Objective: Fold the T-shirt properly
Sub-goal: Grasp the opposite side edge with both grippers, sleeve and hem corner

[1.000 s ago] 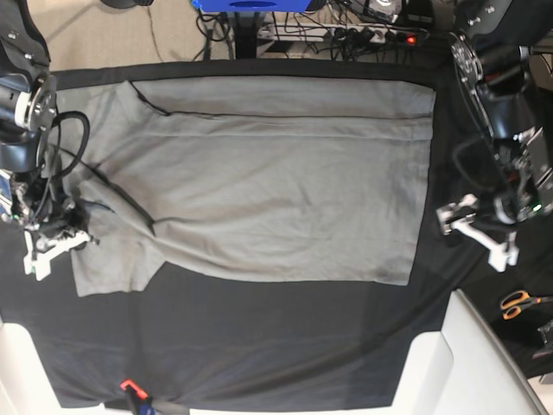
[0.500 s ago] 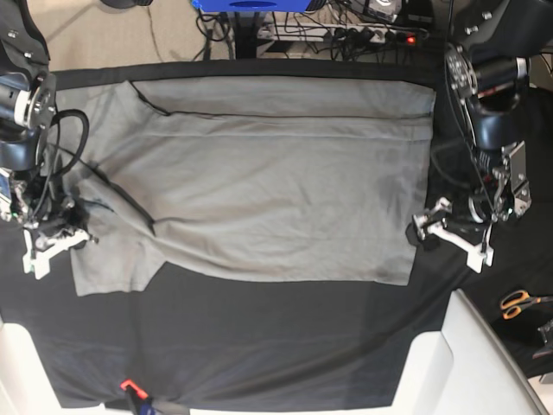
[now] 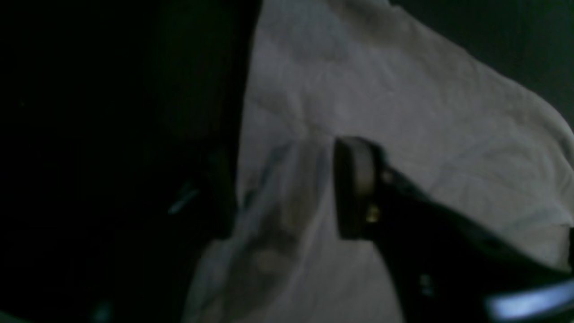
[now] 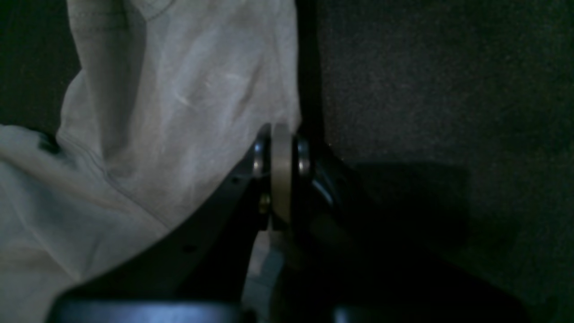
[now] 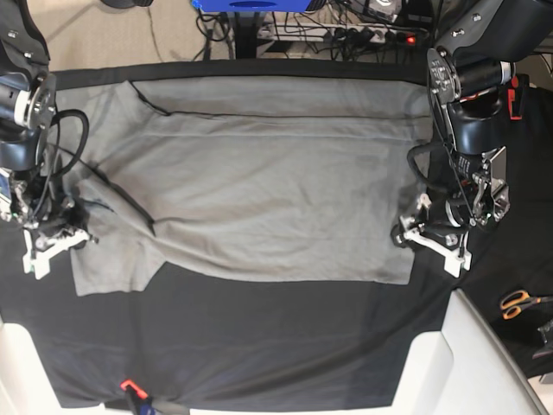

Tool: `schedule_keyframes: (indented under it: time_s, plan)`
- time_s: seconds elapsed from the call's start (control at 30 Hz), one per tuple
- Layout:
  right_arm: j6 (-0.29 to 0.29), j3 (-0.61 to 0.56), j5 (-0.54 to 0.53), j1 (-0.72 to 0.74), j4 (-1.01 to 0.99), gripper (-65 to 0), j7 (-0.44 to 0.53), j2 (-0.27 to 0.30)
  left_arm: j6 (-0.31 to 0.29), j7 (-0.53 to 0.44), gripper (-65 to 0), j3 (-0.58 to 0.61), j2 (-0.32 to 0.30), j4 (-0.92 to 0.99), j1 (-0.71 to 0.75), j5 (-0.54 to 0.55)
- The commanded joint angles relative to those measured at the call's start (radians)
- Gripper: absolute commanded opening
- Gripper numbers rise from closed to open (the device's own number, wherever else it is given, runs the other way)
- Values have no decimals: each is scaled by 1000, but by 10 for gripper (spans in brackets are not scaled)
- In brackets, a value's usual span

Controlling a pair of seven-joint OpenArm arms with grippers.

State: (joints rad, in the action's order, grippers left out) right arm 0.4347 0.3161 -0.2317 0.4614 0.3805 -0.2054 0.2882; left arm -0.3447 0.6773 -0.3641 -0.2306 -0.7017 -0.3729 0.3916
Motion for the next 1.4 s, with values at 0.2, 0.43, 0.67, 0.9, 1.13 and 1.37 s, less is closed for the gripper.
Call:
schedule_keyframes:
  time_s: [0.2,0.43,0.67,0.9,1.13,1.37]
  plan:
    - [-1,1,1,17,13,-642,-1,16,-1,40,-650,4,-22,-2,-2,-16]
    - [-1,-1,1,17,13,-642,-1,16,0,91,-650,-3,-42,-22,4,-16]
    - [-1,-1,1,17,13,-642,-1,16,46,166,-650,-6,-48,-232,122,-15]
    - [-1,-1,1,17,13,-642,-1,16,62,166,-650,1,-48,-284,171,-10]
    - [-1,-1,1,15,13,-642,-1,15,62,259,-365,-6,-49,-416,196,-9]
    - [-1,-1,1,15,13,-642,-1,15,62,272,-178,-59,-63,-543,186,-15]
